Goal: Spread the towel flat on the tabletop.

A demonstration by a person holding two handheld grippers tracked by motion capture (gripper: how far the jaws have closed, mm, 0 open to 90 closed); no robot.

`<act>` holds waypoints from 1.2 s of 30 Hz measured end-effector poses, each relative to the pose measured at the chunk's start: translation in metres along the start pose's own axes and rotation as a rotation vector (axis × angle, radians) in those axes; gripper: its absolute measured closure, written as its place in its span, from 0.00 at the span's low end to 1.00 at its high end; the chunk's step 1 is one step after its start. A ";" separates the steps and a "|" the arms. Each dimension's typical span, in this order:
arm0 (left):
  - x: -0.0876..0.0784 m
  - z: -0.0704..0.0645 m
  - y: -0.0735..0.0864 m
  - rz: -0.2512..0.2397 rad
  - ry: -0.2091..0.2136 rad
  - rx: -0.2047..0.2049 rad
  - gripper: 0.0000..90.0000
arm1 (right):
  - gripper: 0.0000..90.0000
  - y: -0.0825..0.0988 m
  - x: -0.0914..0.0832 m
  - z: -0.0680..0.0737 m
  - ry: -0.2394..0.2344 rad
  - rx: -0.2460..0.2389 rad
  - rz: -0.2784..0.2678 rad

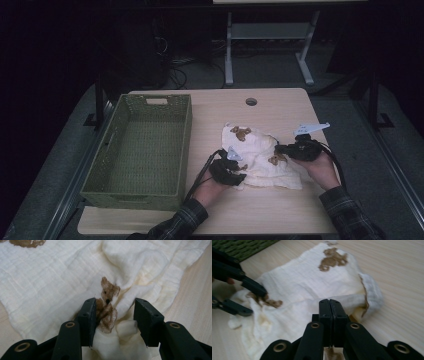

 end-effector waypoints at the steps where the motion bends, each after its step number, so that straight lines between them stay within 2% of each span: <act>1: 0.000 0.000 0.000 -0.001 0.000 0.000 0.58 | 0.98 -0.003 0.002 0.004 -0.009 -0.011 0.000; 4: 0.000 -0.001 0.001 -0.005 -0.005 -0.002 0.58 | 0.98 -0.010 0.012 0.021 -0.048 -0.049 -0.001; 8: 0.000 -0.001 0.001 -0.005 -0.015 0.012 0.58 | 0.98 -0.015 0.031 0.042 -0.097 -0.081 0.030; 11: 0.000 -0.002 0.002 -0.010 -0.018 0.014 0.59 | 0.96 -0.015 0.042 0.052 -0.123 -0.110 0.056; 13: 0.000 -0.001 0.002 -0.010 -0.013 0.010 0.59 | 0.90 -0.017 0.040 0.054 -0.134 -0.110 0.047; 16: 0.001 -0.002 0.002 -0.017 -0.013 0.003 0.59 | 0.87 -0.024 0.025 0.047 -0.125 -0.089 -0.013; 18: 0.001 -0.002 0.002 -0.017 -0.014 0.004 0.59 | 0.87 -0.027 0.011 0.035 -0.088 -0.072 -0.047; 19: 0.001 -0.002 0.002 -0.018 -0.015 0.005 0.59 | 0.87 -0.027 0.008 0.031 -0.072 -0.074 -0.046; 22: 0.000 -0.002 0.002 -0.014 -0.016 0.016 0.59 | 0.86 -0.022 0.003 0.012 -0.036 -0.033 -0.050; 26: 0.000 -0.002 0.003 -0.015 -0.014 0.011 0.59 | 0.82 -0.012 0.010 -0.004 -0.013 -0.007 -0.011; 30: 0.000 -0.002 0.003 -0.017 -0.015 0.013 0.59 | 0.76 -0.002 0.020 -0.009 -0.038 0.002 0.030; 33: 0.001 -0.003 0.003 -0.018 -0.021 0.018 0.59 | 0.72 0.000 0.023 -0.006 -0.075 -0.001 0.037; 36: 0.001 -0.003 0.003 -0.016 -0.021 0.018 0.59 | 0.73 -0.002 0.028 -0.001 -0.071 -0.021 0.044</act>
Point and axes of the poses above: each handheld gripper's, and its own axes: x roughly forward along the jaws, y roughly out of its underside, z roughly to its left, the point moved 1 cm from there along x, roughly forward along the jaws, and after that the axes turned 5 degrees about -z, right-handed, at the moved point
